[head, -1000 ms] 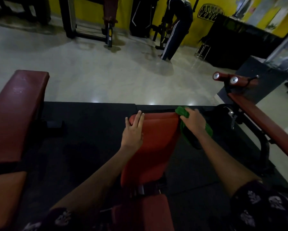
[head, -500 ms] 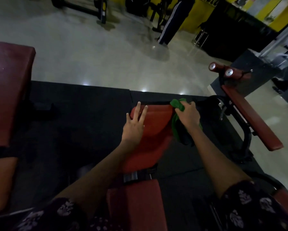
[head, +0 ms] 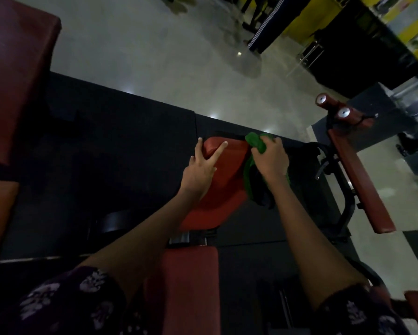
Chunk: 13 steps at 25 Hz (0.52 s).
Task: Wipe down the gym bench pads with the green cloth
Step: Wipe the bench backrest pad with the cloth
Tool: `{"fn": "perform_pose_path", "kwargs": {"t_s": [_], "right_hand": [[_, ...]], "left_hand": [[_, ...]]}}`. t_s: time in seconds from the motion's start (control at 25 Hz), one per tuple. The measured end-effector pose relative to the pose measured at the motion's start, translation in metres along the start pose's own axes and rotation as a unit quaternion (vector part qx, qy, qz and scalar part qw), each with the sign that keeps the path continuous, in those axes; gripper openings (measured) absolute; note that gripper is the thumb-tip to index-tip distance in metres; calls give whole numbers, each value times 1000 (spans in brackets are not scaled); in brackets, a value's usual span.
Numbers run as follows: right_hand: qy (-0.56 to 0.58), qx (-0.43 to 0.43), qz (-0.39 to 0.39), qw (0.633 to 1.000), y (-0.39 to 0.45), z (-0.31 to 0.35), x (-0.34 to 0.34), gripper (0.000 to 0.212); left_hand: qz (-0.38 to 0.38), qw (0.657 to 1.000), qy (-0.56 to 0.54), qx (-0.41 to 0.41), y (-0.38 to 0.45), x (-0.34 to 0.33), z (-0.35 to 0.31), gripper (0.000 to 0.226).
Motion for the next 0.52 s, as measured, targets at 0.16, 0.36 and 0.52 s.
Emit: {"fn": "perform_pose_path", "kwargs": {"t_s": [0.16,0.36,0.52], "right_hand": [[48,138,23,989,-11,25,-3,47],[131,78,-61,986,-16,16,3,34],[121,256,-113,952,-40,83,-4,30]], "left_hand": [[-13,998,-55,13,-5,-4,4,76],[-79,979,-180,44,-27,-26,19,82],[-66,969,-219,96,-46,-68,44,86]]}}
Point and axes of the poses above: each hand's wrist, its own y-axis towards the middle knuckle, its own x-axis out of the back of the hand, z = x × y, the point moved 7 cm from there along y, towards the middle knuckle, and after that the axes turned 3 degrees about z, right-handed, at the moved point
